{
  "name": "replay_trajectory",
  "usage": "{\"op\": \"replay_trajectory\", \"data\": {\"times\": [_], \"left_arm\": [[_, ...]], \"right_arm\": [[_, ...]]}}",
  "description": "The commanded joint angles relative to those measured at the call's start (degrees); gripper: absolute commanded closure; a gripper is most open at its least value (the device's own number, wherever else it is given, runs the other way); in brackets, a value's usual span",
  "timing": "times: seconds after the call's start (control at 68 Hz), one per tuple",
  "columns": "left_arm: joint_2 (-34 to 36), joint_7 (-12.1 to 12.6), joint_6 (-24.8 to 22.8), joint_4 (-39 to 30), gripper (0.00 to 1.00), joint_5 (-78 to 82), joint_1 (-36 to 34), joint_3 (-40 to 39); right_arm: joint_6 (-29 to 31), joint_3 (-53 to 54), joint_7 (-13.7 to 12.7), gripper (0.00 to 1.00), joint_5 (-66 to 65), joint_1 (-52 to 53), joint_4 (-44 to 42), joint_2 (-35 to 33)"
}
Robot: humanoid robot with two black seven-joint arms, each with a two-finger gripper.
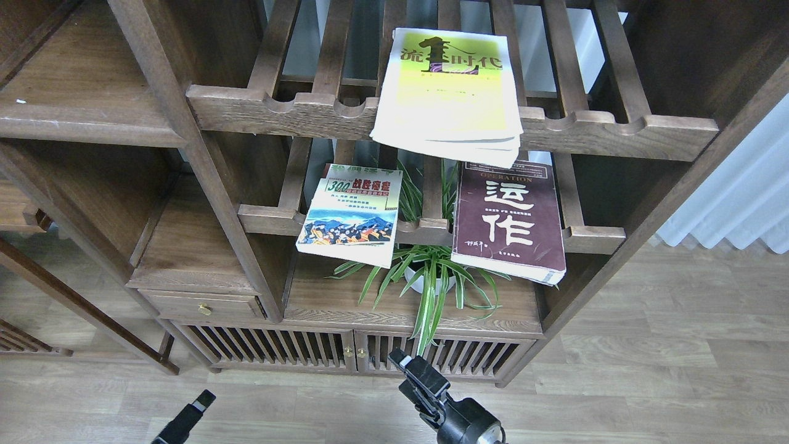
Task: Organize books on shelf
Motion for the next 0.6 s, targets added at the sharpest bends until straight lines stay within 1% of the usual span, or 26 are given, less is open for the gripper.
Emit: {"op": "replay_trajectory", "data": {"times": [0.0,0.191,0.265,0.382,0.5,0.588], "left_arm": [[0.2,0.5,0.0,-0.9,0.00,-0.1,0.5,-0.9],[-0.3,0.3,0.0,-1.6,0.00,0.0,1.0,-1.2],[-0.4,0.3,0.0,-1.5,0.00,0.1,1.0,-0.9],[-1.3,0.3,0.0,-1.4,0.00,0.1,1.0,-0.6],[-1.6,0.1,0.0,-1.1,0.00,0.1,0.8,-0.6],[-1.6,-0.1,0.0,-0.9,0.00,0.1,0.6,-0.6]], "right_arm": [[0.3,1.1,0.0,0.00,0.1,-0.5,0.5,0.0],[0.5,1.2,-0.2,0.00,0.1,-0.4,0.1,0.0],[0.5,1.0,-0.8,0.00,0.1,0.0,-0.2,0.0],[1.7,0.4,-0.9,0.00,0.1,0.9,-0.8,0.0],[5.4,0.2,-0.9,0.00,0.1,2.4,-2.5,0.0],[10.1,0.0,-0.9,0.00,-0.1,3.3,-5.4,0.0]]}}
